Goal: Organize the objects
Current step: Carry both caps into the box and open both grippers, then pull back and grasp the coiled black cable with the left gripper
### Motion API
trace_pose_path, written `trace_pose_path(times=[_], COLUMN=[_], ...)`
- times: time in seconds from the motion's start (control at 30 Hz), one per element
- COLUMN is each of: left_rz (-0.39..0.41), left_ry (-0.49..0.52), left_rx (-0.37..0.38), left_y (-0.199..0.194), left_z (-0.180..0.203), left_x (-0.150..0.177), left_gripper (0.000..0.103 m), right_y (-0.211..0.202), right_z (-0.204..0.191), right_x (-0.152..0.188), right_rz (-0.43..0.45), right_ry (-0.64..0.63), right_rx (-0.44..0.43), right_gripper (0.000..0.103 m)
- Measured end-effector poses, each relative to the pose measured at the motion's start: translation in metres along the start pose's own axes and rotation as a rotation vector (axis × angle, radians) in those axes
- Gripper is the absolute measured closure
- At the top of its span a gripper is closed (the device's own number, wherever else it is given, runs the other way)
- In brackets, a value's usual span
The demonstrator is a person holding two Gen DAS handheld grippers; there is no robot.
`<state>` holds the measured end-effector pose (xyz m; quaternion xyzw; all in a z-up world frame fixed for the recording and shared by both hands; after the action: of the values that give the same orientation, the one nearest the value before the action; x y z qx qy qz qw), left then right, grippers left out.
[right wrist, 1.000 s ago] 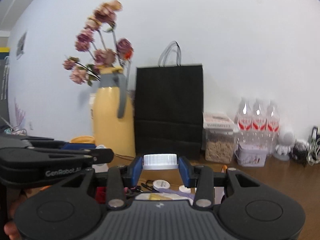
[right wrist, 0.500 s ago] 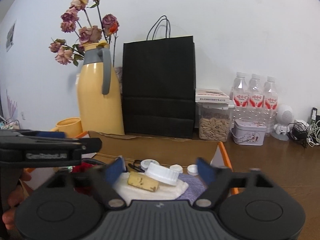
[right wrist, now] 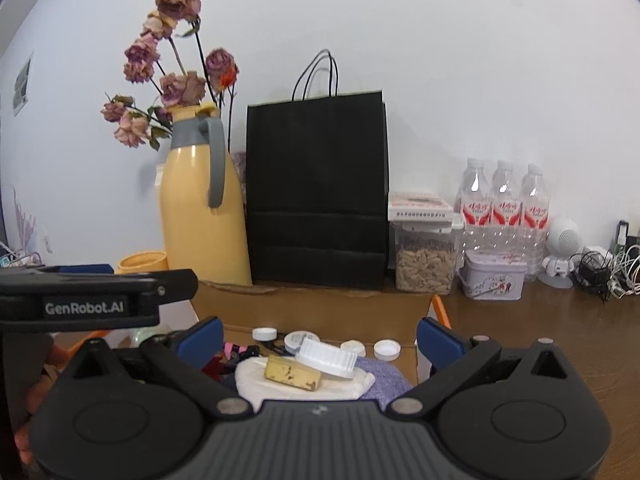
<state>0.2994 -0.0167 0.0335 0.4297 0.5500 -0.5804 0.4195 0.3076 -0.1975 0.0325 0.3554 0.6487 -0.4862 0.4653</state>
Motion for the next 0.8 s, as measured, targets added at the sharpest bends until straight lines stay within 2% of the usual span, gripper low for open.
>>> trace_pose_path(times=[0.2,0.4,0.8], left_rz=[0.031,0.004,-0.160], left_ry=[0.014,0.038,0.054], left_rx=[0.009,0.009,0.020], left_y=[-0.035,-0.062,-0.089], left_z=[-0.003,-0.008,-0.025], left_x=[-0.003,0.008,0.056], left_gripper=[0.000,0.000,0.000], right_y=[-0.030,-0.055,-0.083], right_z=[-0.007,-0.015,-0.022], right_x=[-0.004,0.007,0.050], right_rz=[0.040,0.003,-0.118], right_ry=[-0.018,-0.054,-0.079], right_rx=[-0.005,-0.009,-0.027], right_gripper=[0.000,0.000,0.000])
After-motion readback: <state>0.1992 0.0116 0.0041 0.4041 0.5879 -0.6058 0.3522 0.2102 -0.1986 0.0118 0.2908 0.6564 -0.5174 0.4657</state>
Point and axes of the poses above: each gripper's, at about its wrist camera, not at the fingertips, and y roughly the way its jaws point, z to its right, x to its underside, the point moved 1 cm from there along y, roughly the way its jaws point, and after that the axes turned 3 degrees about y, right-handed, at the moved point
